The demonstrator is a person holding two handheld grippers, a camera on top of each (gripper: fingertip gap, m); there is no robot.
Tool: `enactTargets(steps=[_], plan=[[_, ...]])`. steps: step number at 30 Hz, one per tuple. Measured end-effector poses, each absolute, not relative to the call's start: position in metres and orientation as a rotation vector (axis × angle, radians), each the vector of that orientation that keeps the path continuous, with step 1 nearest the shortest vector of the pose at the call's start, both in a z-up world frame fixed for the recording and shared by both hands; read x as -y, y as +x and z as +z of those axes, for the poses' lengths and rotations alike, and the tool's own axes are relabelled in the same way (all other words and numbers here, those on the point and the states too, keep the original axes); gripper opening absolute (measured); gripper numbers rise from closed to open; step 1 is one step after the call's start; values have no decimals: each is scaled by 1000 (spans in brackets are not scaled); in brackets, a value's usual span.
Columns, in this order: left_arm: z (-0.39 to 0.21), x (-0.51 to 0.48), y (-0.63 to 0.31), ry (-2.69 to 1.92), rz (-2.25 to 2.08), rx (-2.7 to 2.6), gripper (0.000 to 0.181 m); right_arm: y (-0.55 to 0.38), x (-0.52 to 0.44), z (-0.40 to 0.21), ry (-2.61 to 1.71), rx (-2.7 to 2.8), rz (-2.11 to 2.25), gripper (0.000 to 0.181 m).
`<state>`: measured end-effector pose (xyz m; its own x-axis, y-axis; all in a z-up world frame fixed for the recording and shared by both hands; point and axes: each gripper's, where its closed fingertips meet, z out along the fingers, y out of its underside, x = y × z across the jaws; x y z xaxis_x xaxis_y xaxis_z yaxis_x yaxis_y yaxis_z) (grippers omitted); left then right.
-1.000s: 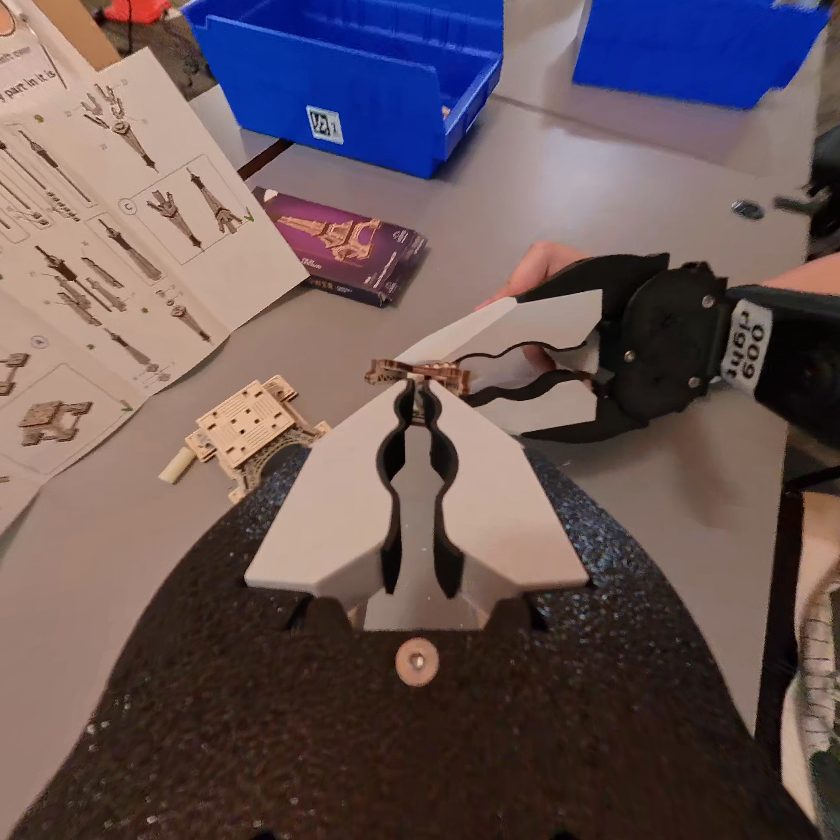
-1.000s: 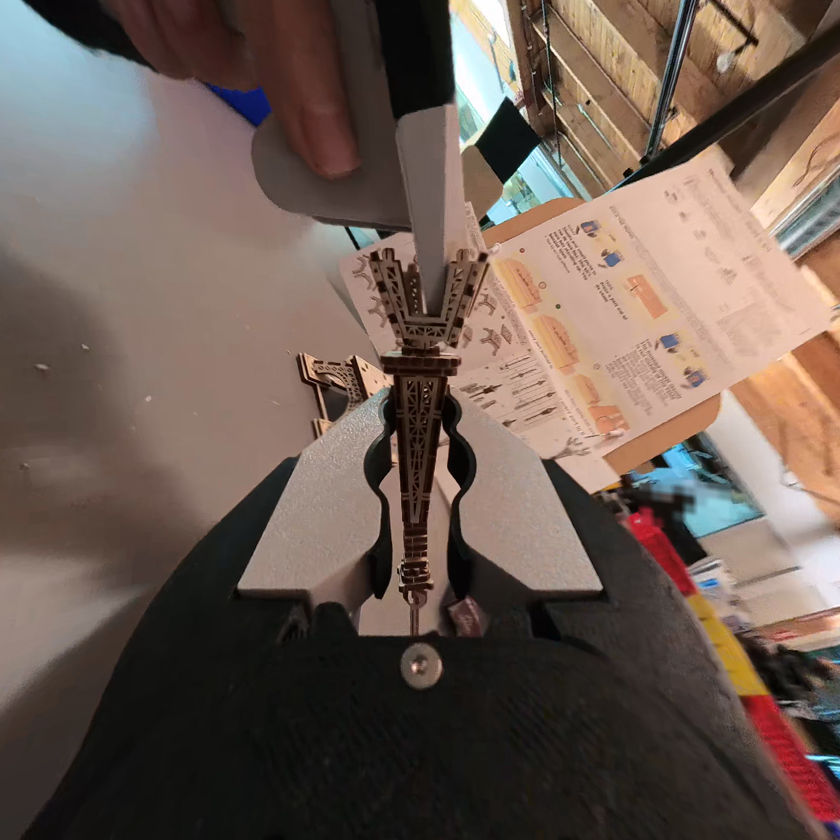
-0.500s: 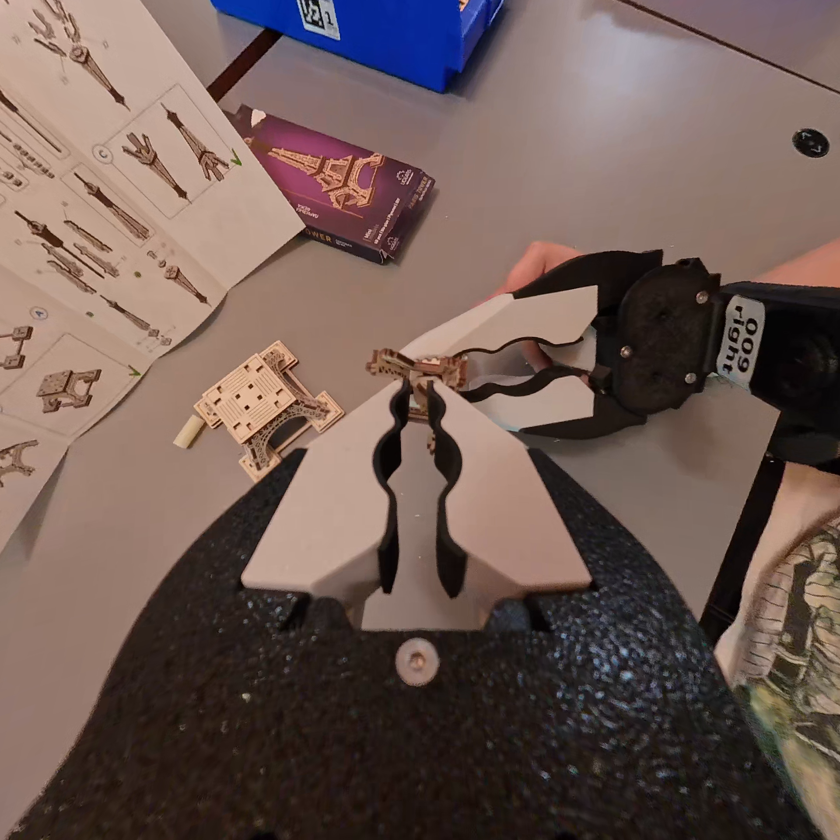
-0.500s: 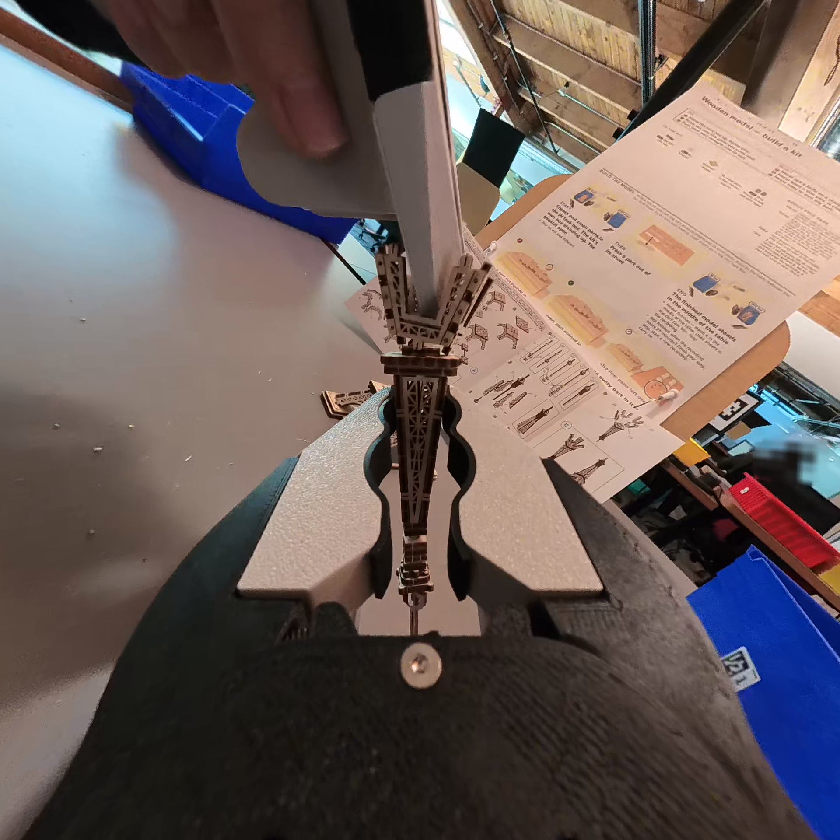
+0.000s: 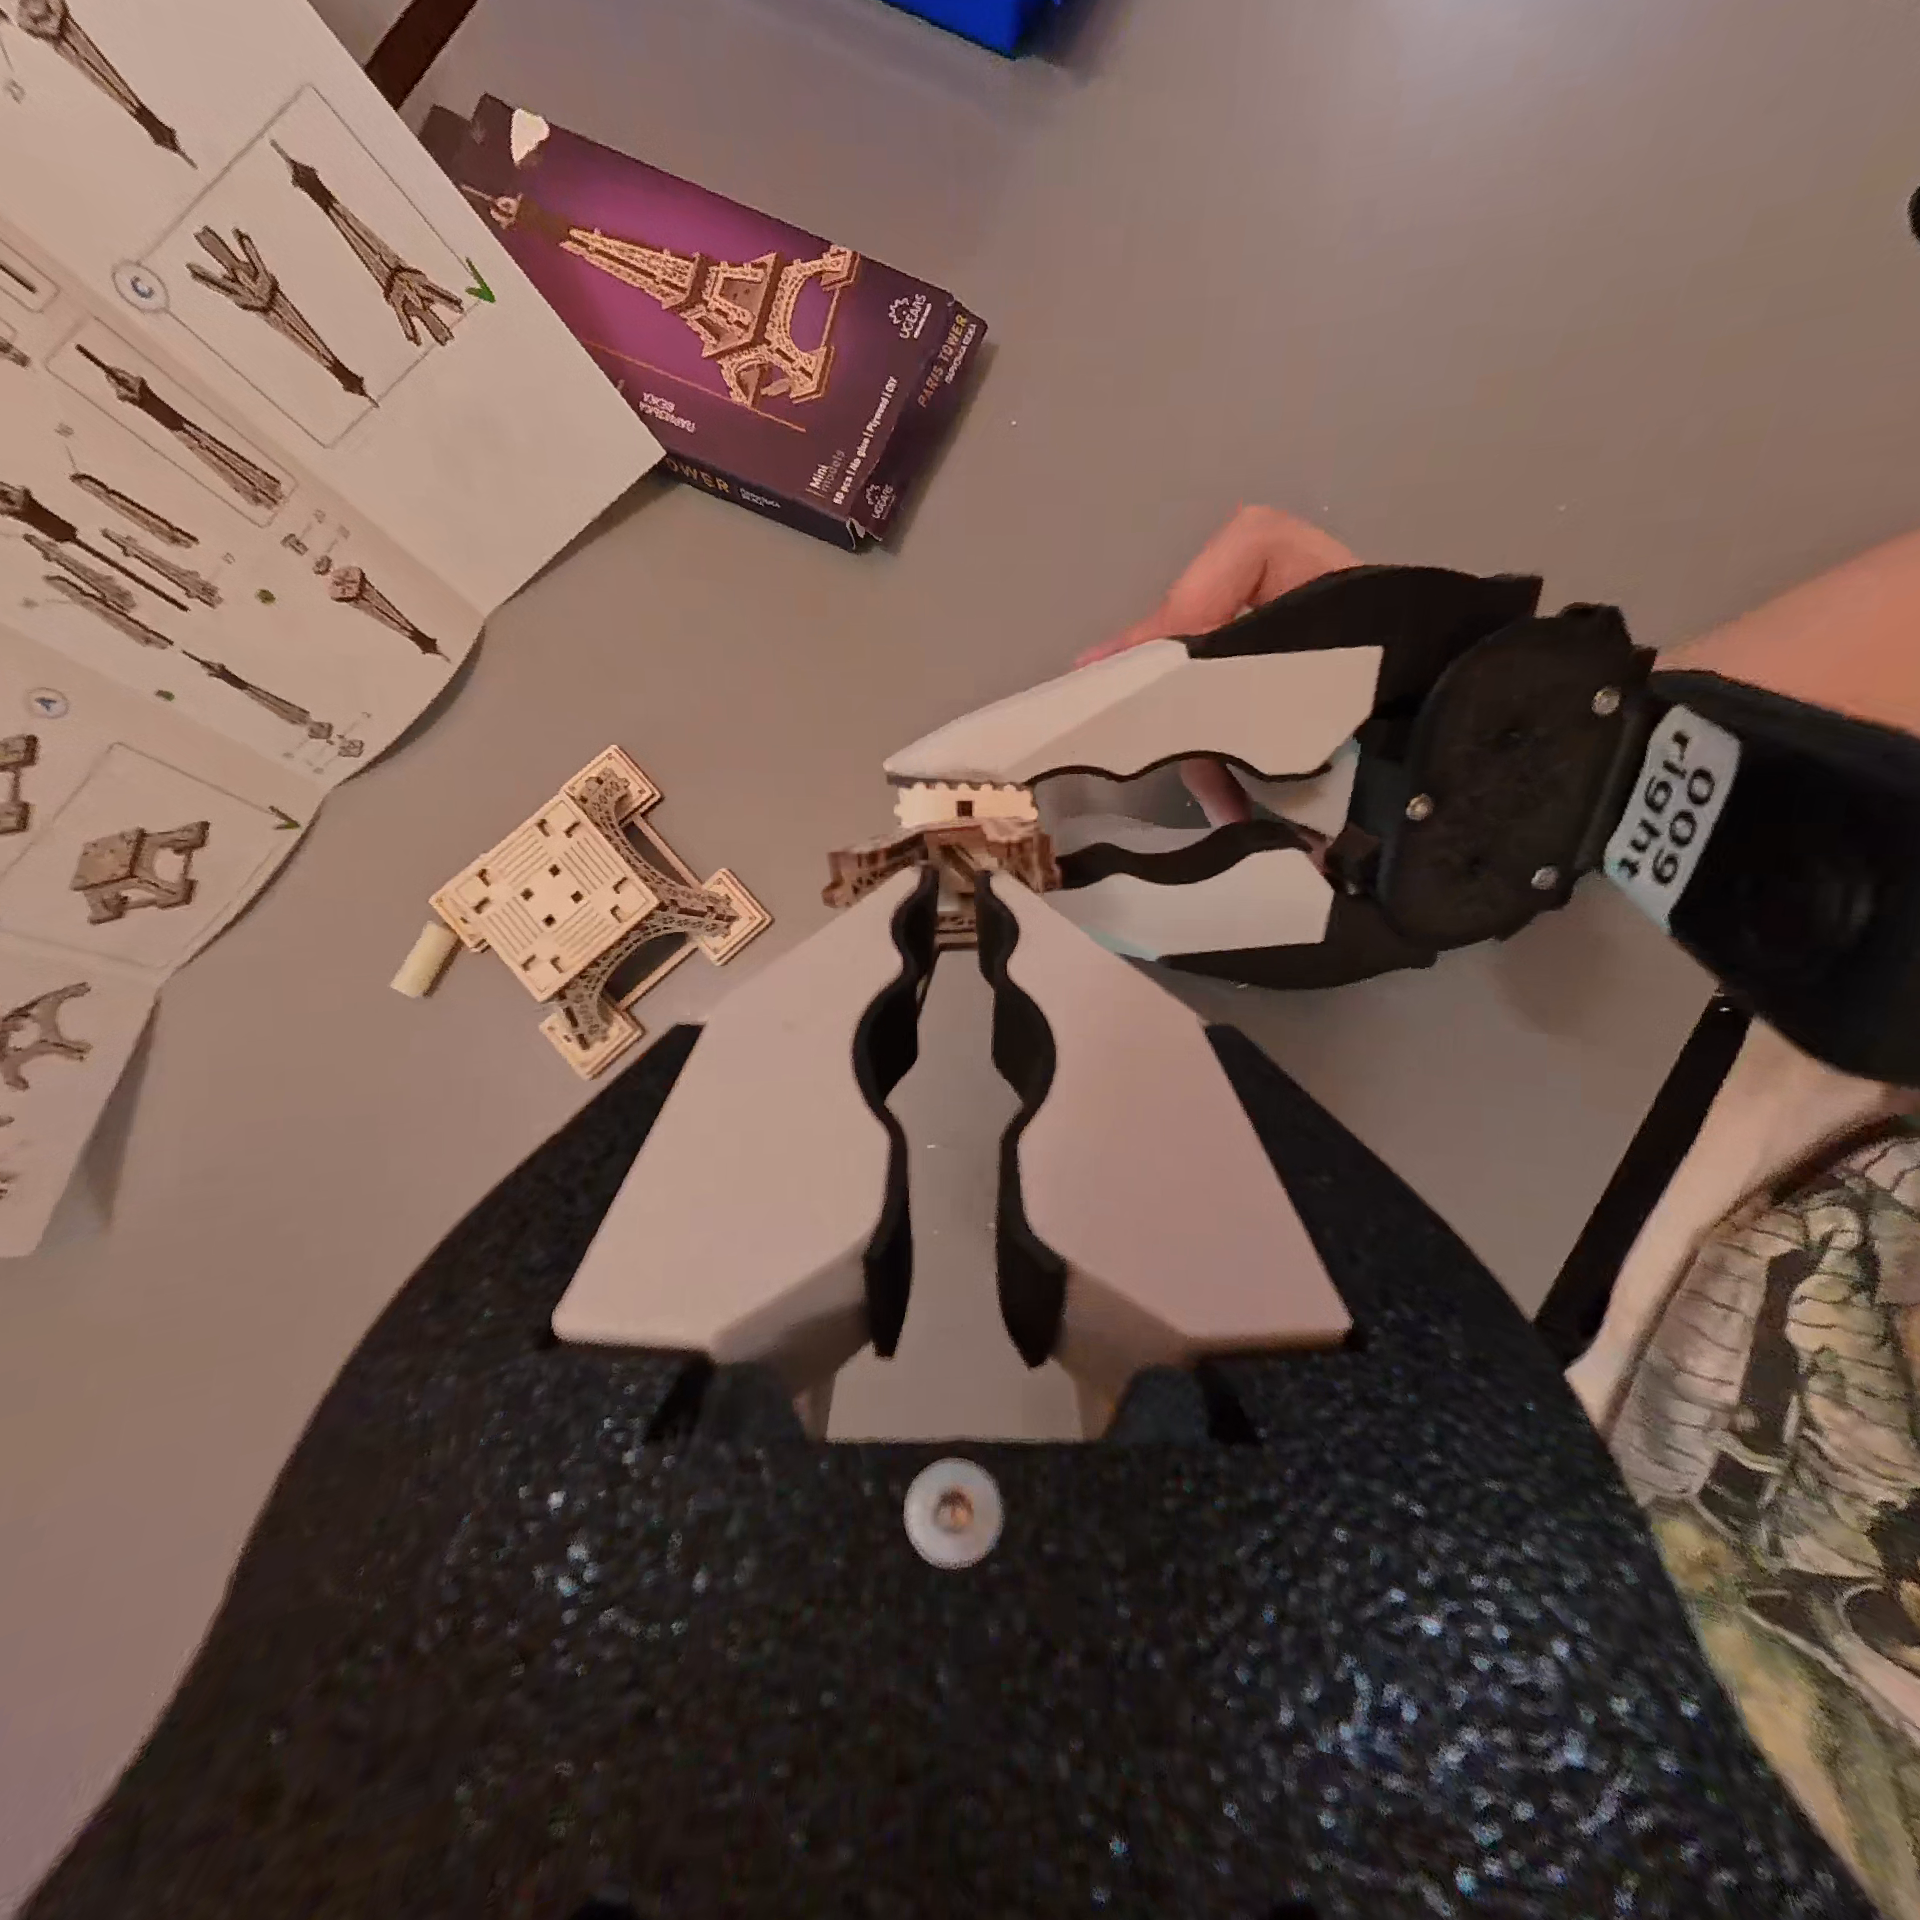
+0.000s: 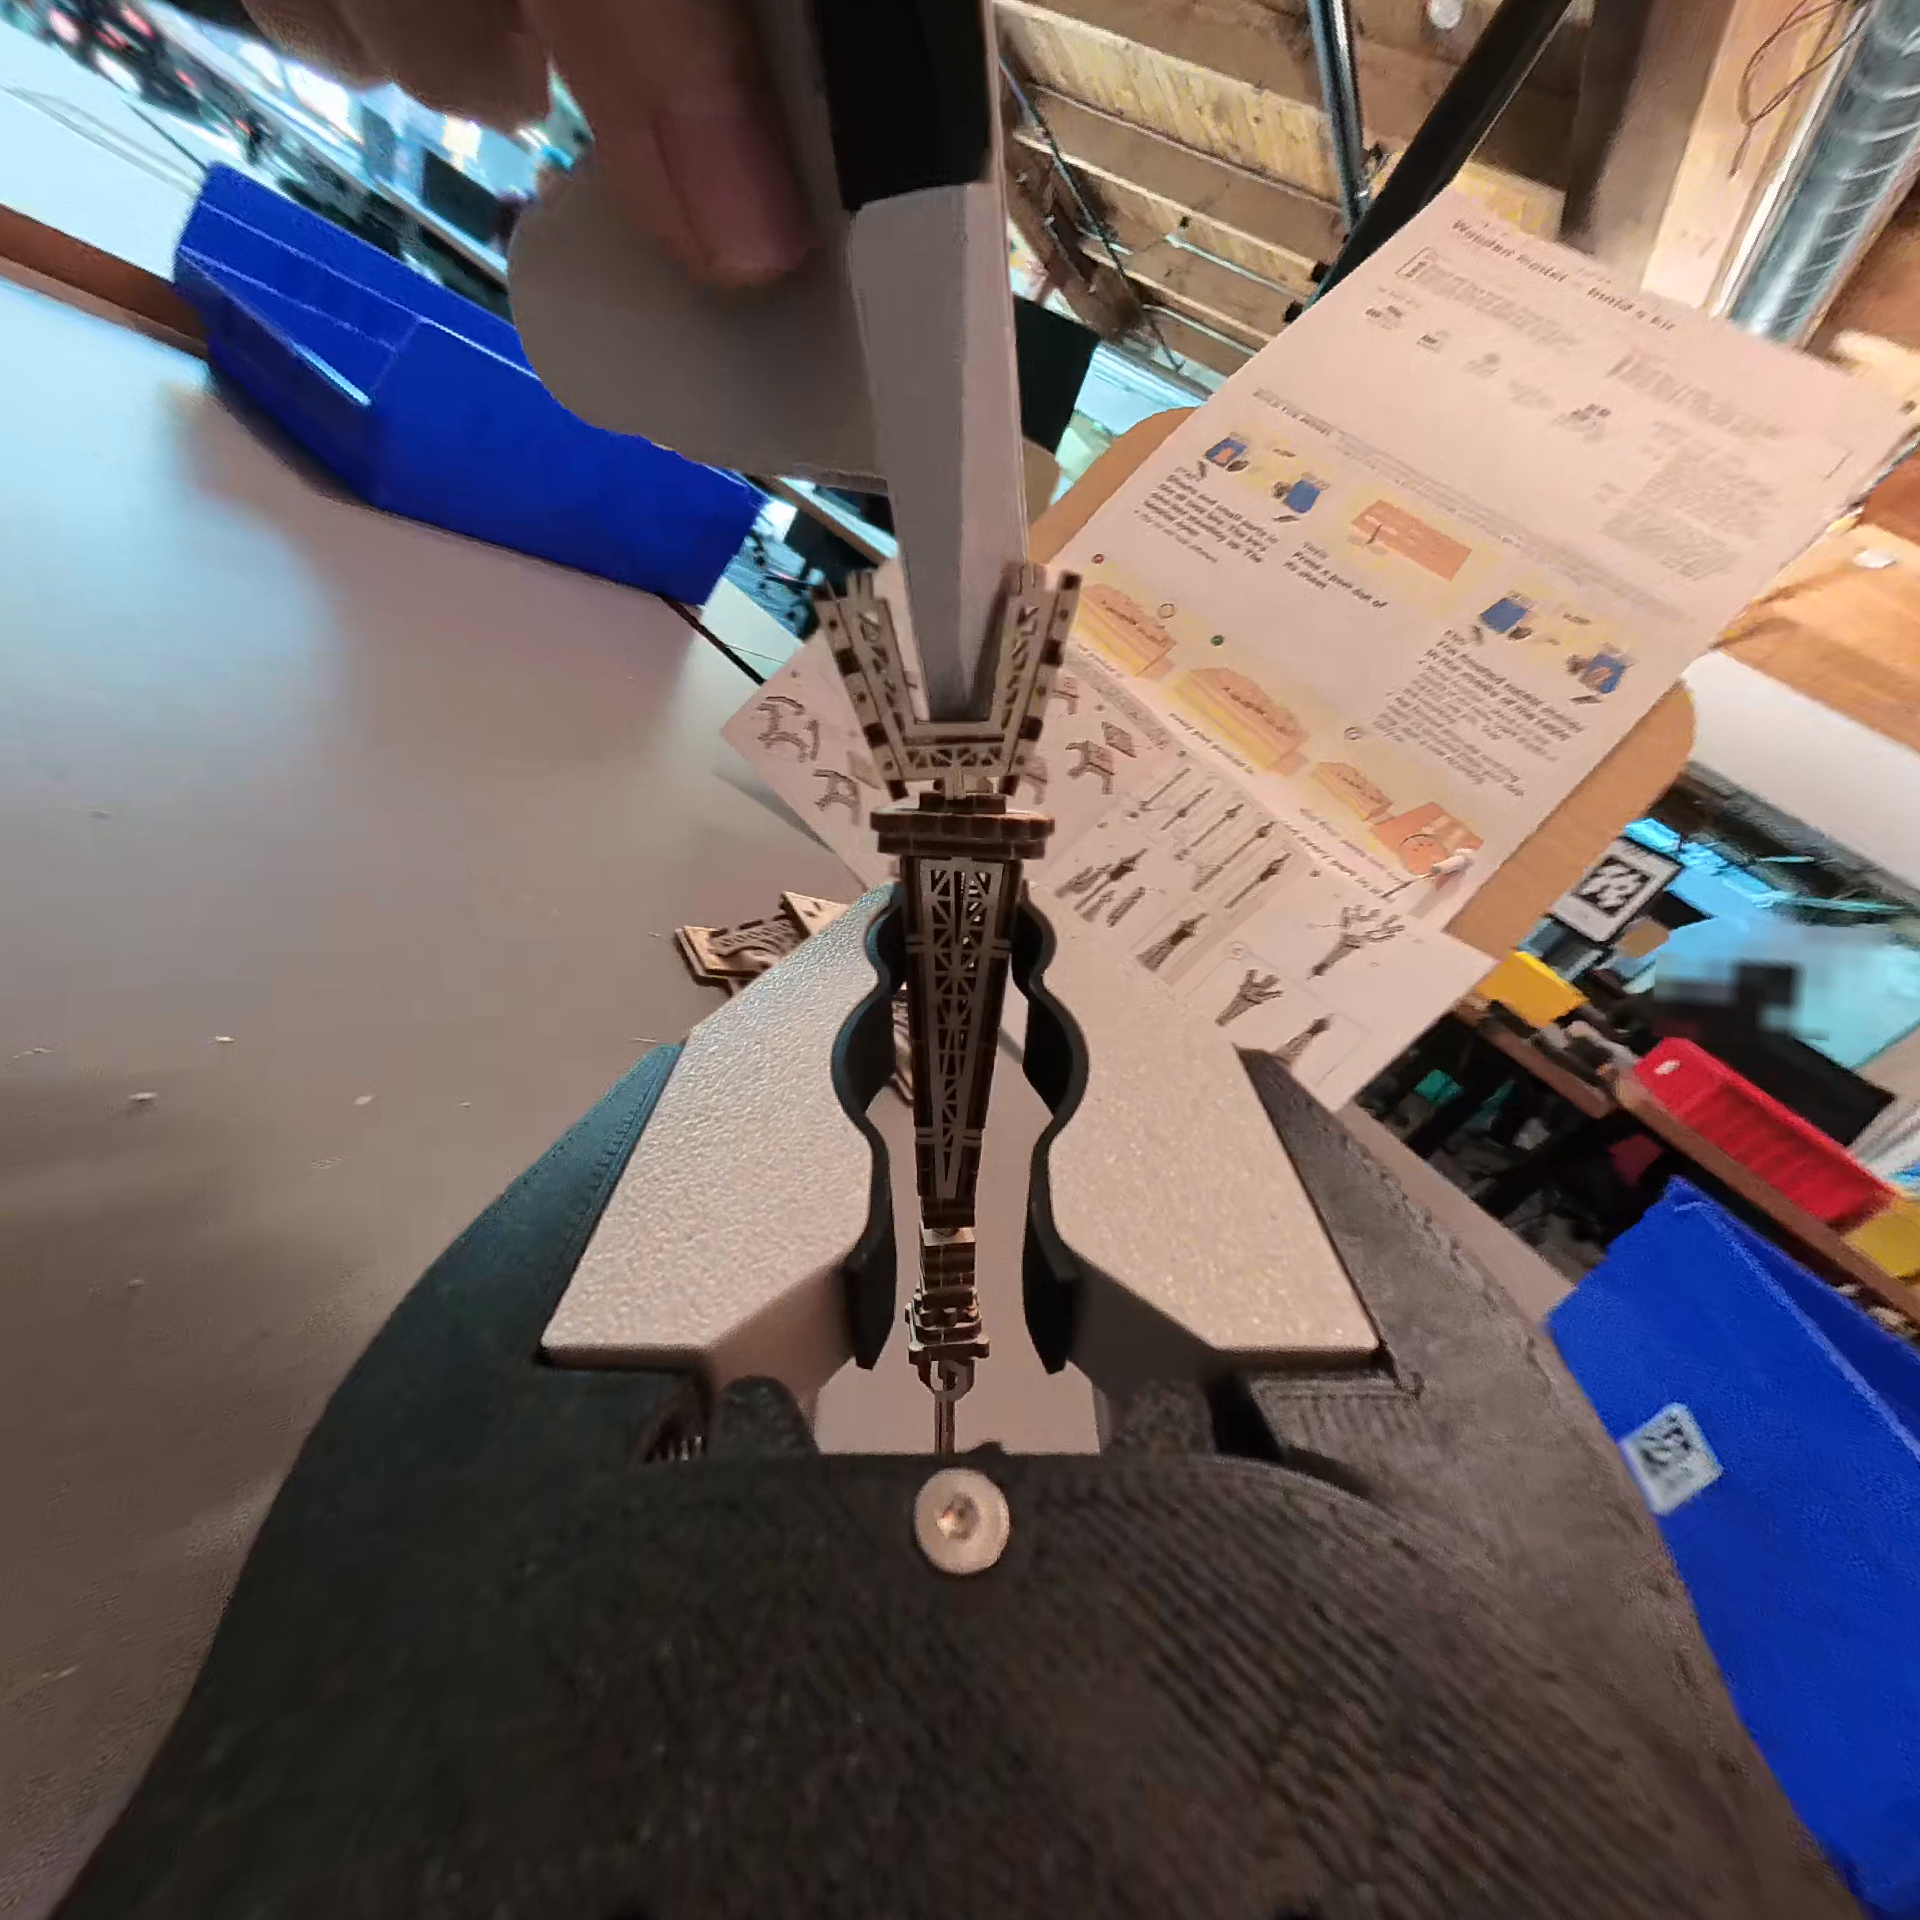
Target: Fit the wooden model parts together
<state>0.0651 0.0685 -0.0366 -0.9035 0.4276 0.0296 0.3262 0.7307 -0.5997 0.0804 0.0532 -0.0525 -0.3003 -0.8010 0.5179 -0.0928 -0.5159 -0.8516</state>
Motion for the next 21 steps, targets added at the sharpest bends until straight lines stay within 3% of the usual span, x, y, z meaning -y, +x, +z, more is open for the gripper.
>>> enactTargets(steps=[1, 7, 21], plan=[[-38, -68, 64, -603, 900, 2771, 3, 80, -51, -52, -1449, -1139, -1901, 17], [-38, -68, 65, -809, 845, 2853, 3, 79, -53, -53, -1436, -1114, -1873, 17], [-31, -67, 61, -741, 406, 2881, 7, 76, -56, -47, -1305, -1115, -1749, 17]])
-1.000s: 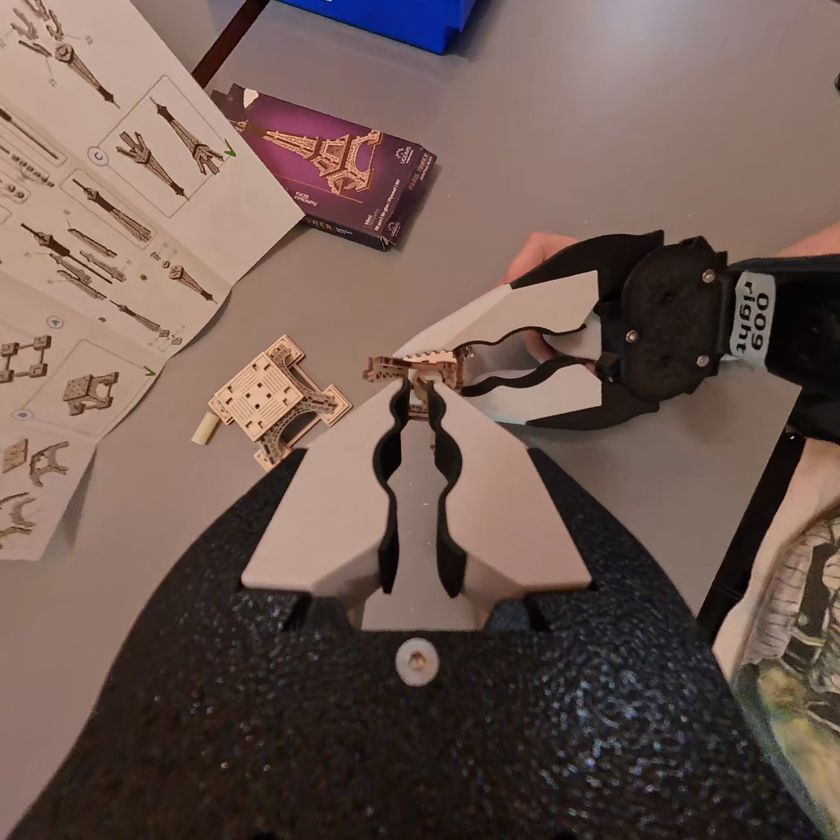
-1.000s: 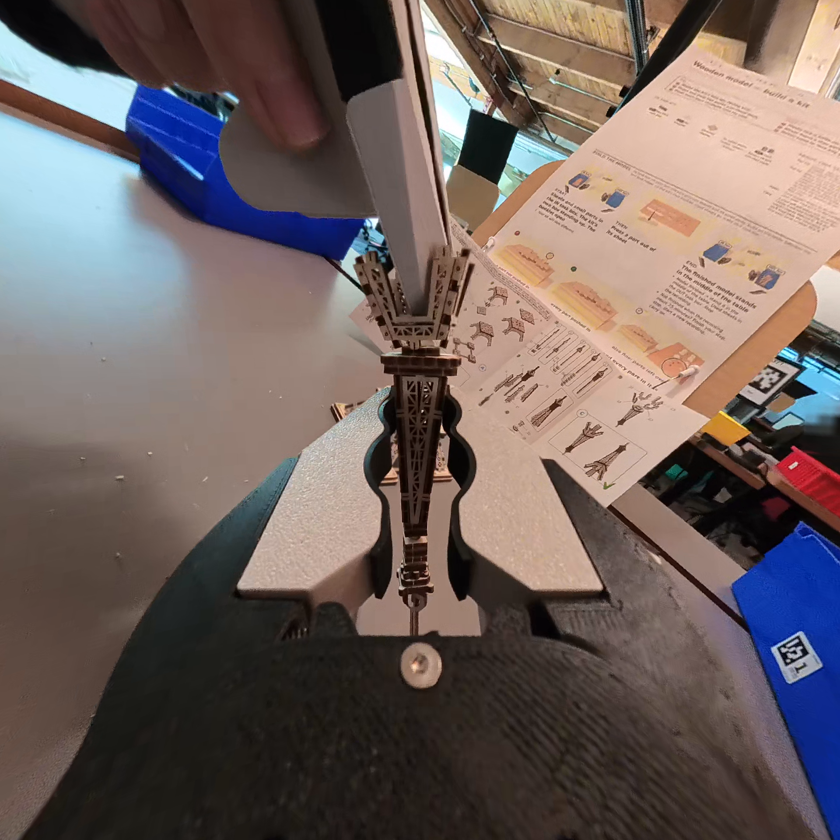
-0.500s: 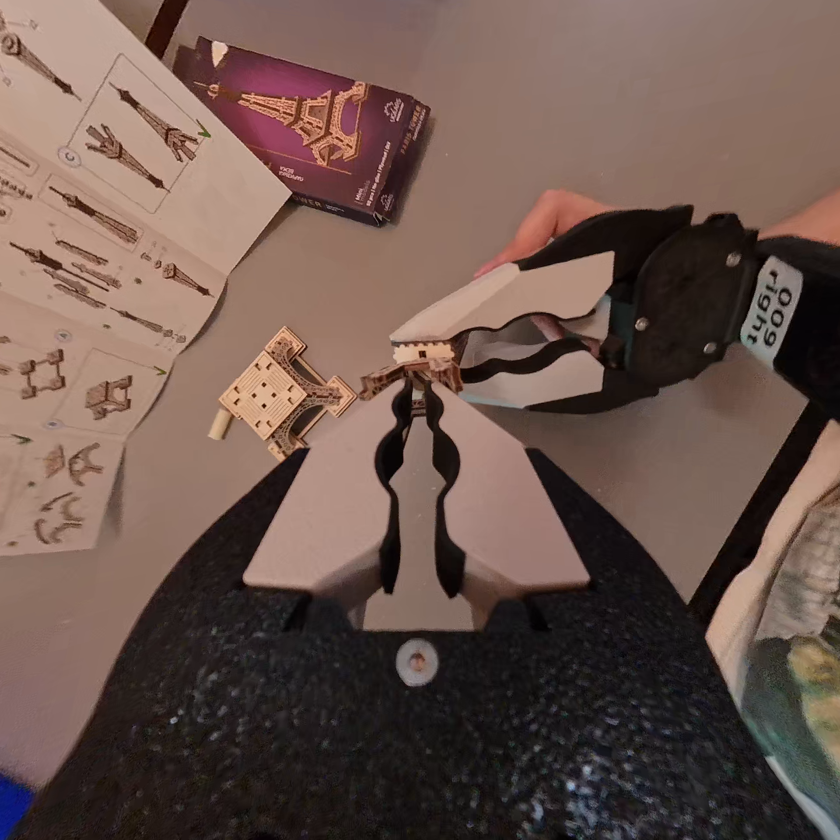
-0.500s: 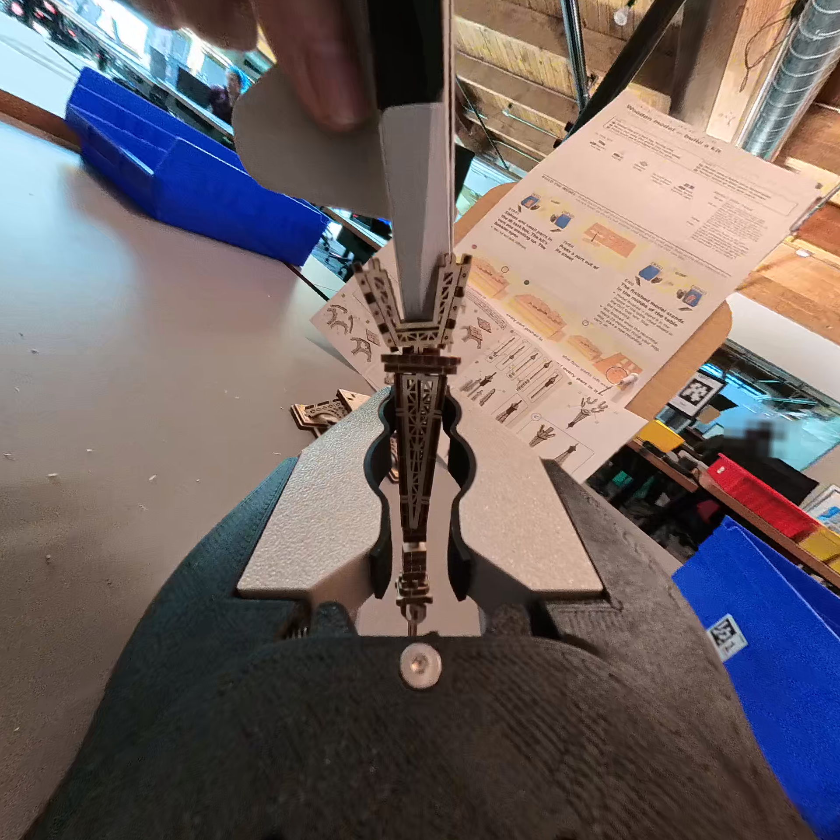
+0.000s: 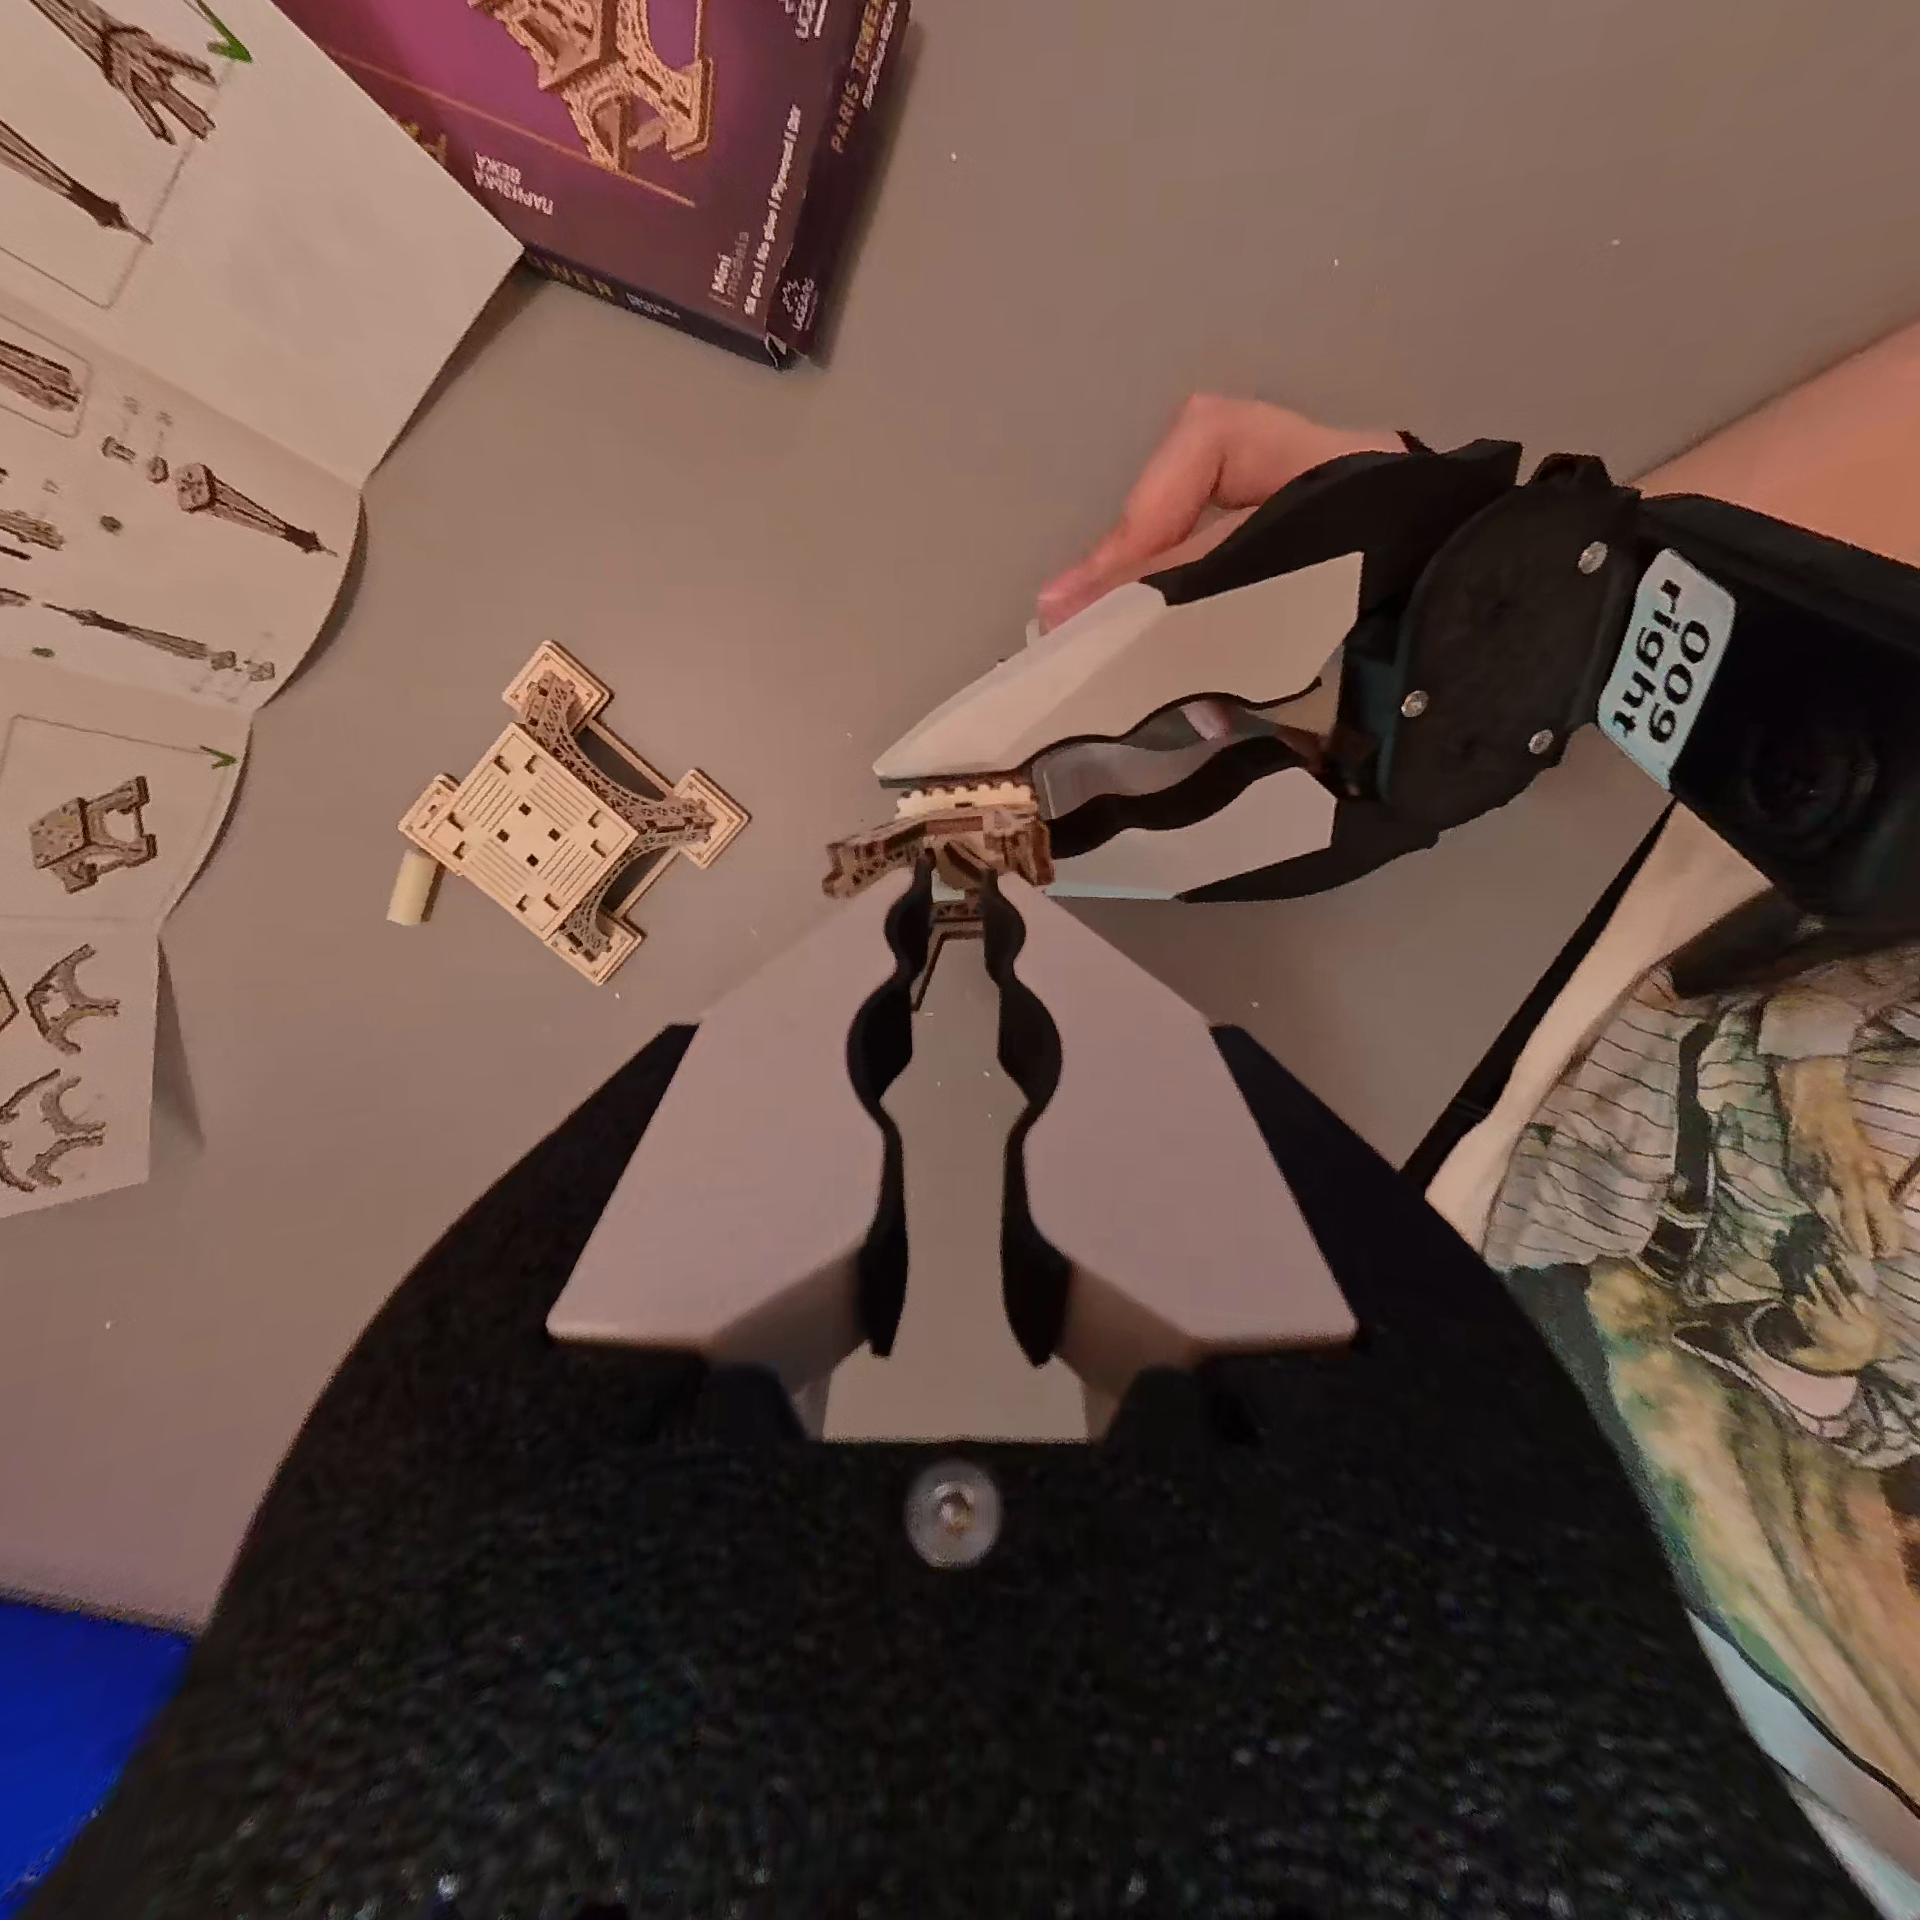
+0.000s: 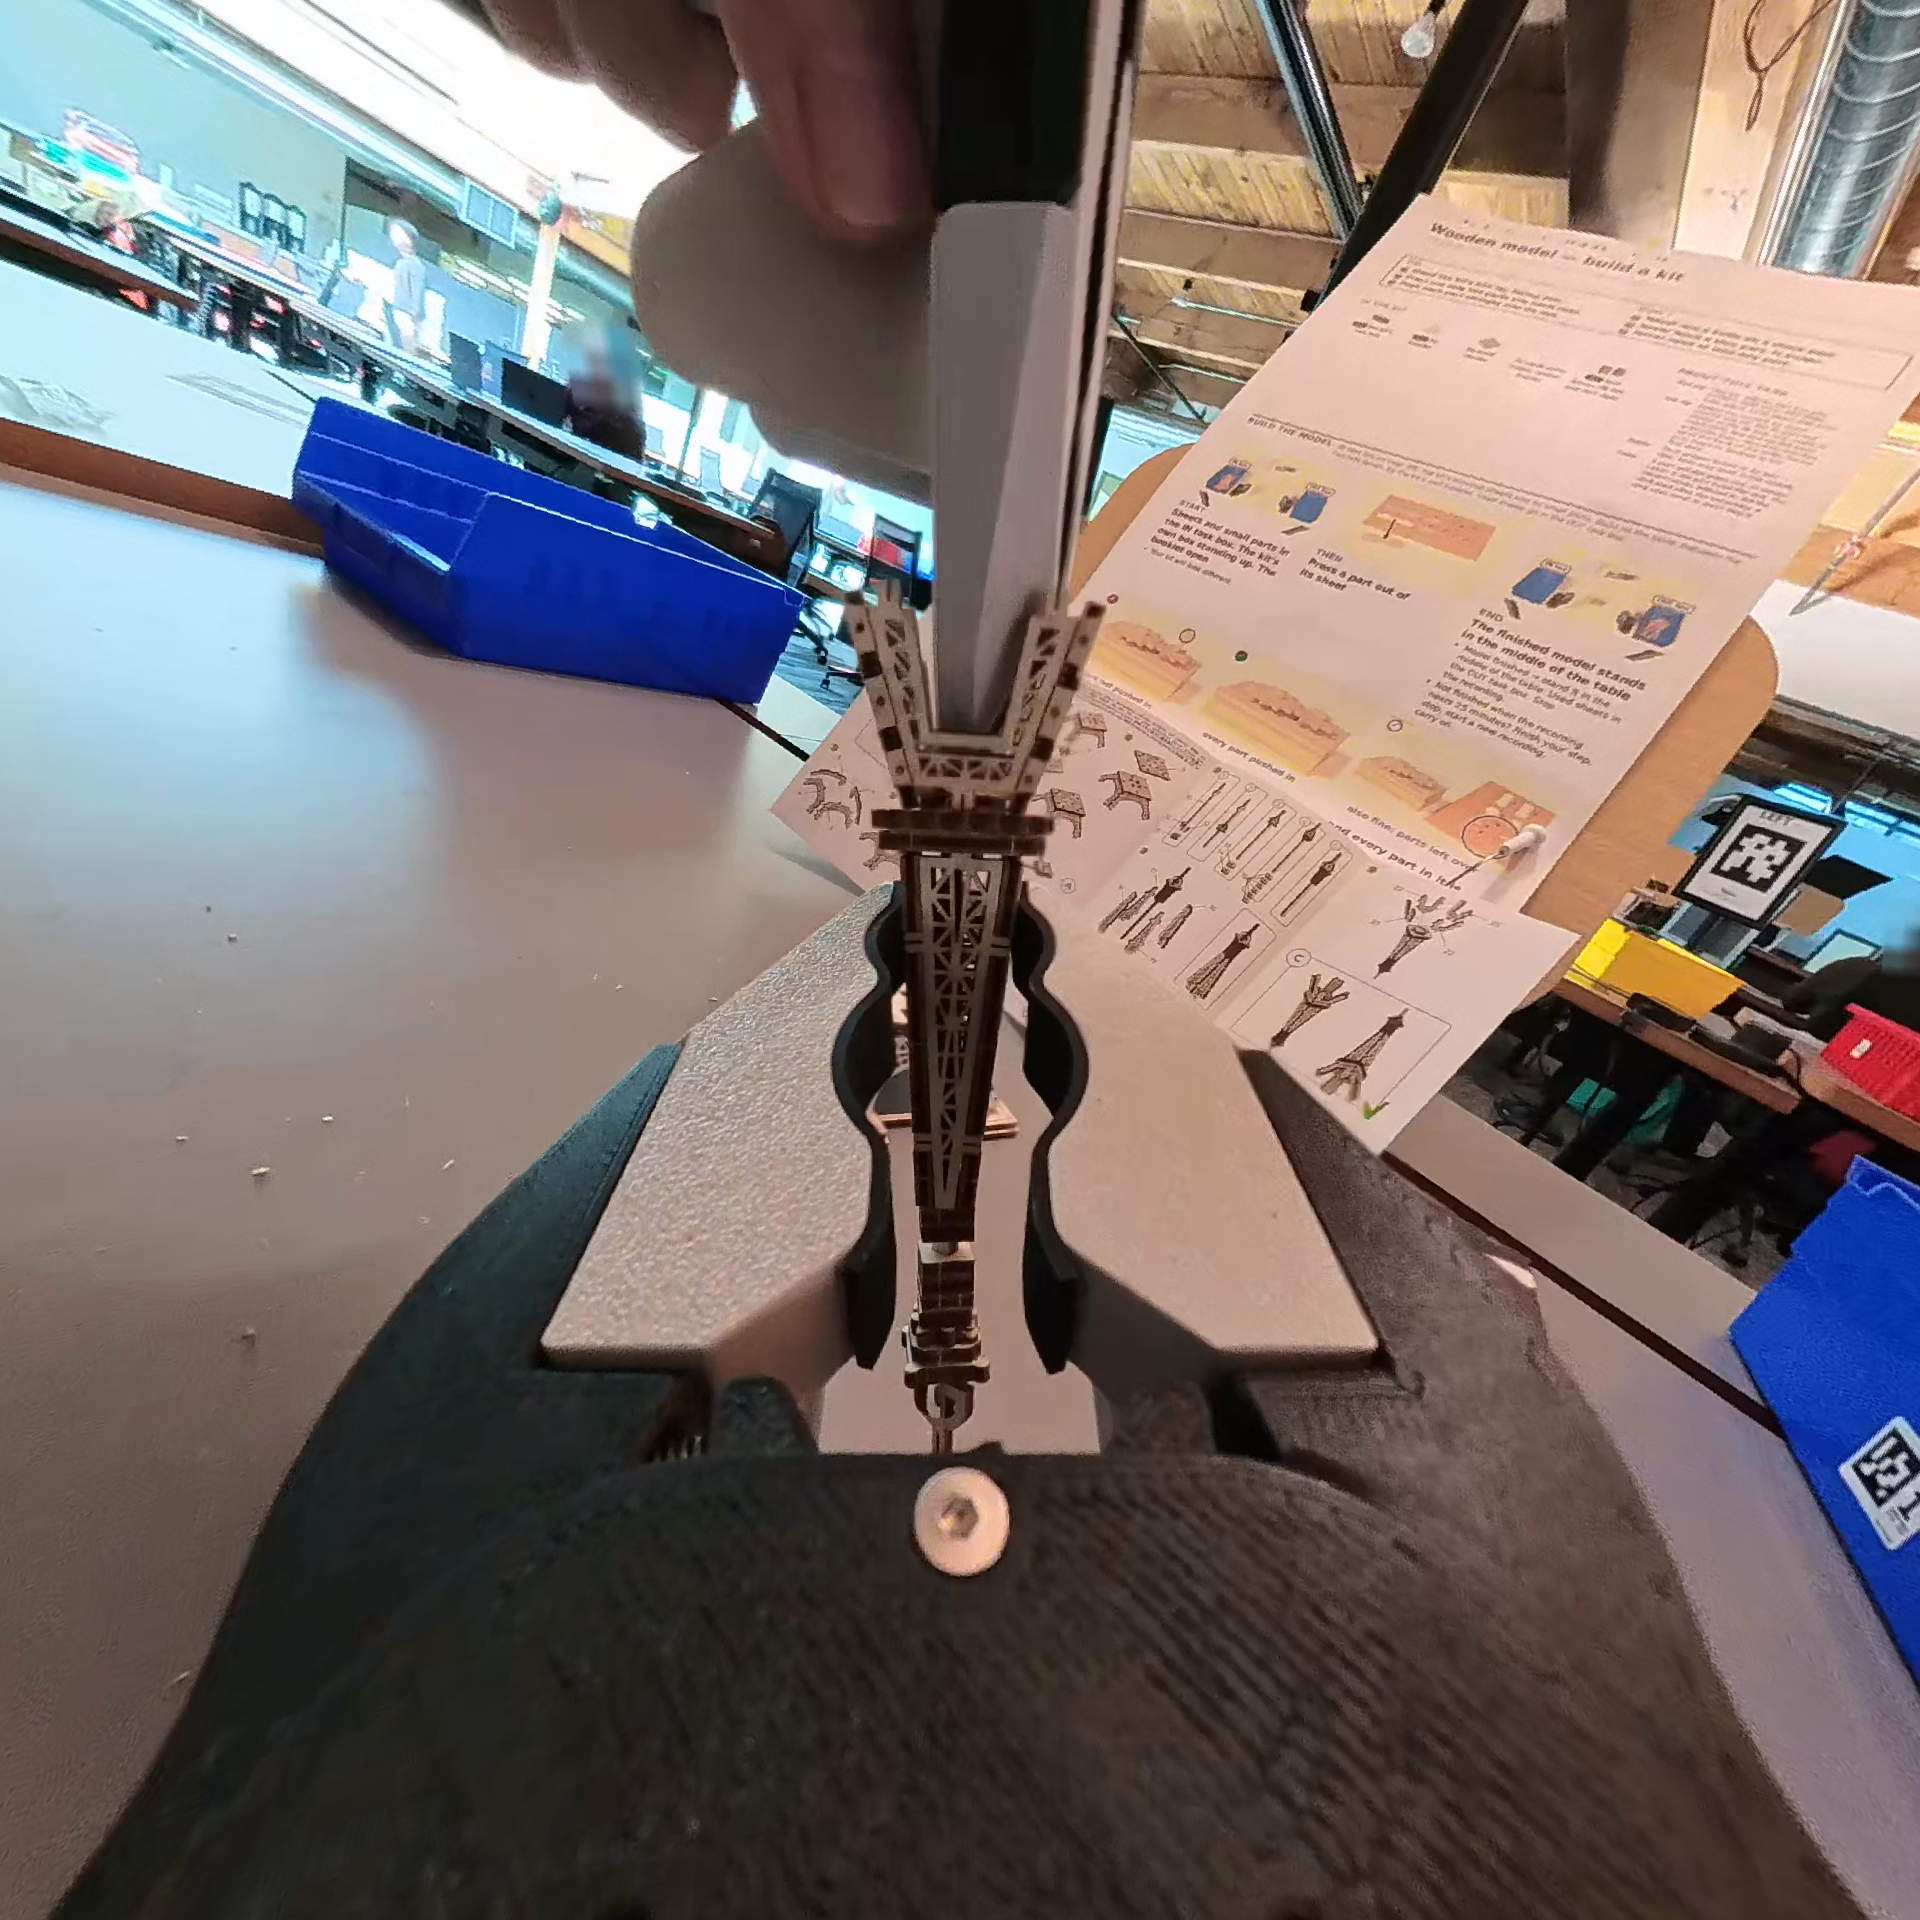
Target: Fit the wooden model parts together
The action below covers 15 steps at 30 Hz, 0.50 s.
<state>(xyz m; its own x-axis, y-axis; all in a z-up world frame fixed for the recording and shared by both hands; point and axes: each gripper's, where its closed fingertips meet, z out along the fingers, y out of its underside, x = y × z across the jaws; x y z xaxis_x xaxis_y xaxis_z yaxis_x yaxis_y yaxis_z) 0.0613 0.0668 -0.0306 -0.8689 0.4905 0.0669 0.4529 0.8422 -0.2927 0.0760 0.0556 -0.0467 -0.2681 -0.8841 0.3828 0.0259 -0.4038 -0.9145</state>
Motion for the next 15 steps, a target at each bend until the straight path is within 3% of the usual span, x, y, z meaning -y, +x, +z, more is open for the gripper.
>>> enactTargets(steps=[15], plan=[[-12, -55, 56, -726, 387, 2932, 17, 69, -50, -33, -1149, -1116, -1628, 17]])
